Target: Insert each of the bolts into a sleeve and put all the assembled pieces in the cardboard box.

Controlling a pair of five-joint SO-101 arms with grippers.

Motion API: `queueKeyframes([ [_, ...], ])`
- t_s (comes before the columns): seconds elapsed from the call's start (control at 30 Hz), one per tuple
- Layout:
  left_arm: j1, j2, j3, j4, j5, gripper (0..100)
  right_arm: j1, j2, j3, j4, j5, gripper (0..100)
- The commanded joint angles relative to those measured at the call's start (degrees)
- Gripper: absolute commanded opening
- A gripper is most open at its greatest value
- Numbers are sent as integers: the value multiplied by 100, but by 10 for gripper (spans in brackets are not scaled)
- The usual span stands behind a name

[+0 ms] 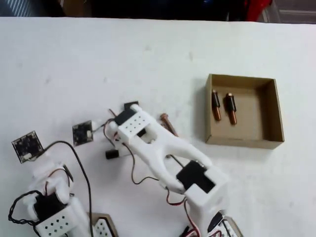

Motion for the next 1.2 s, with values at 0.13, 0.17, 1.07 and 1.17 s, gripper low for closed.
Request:
queueKeyframes([
  [0.13, 154, -48, -18, 35, -26, 23, 4, -752, -97, 479, 26, 166],
  [0.17, 154, -48, -18, 35, -26, 23, -48, -778, -97, 514, 26, 166],
  [1.07, 119, -48, -18, 35, -35, 23, -787, 31, -132, 136, 18, 287],
  [1.17, 119, -48, -18, 35, -35, 23, -778, 40, -123, -48, 9, 287],
])
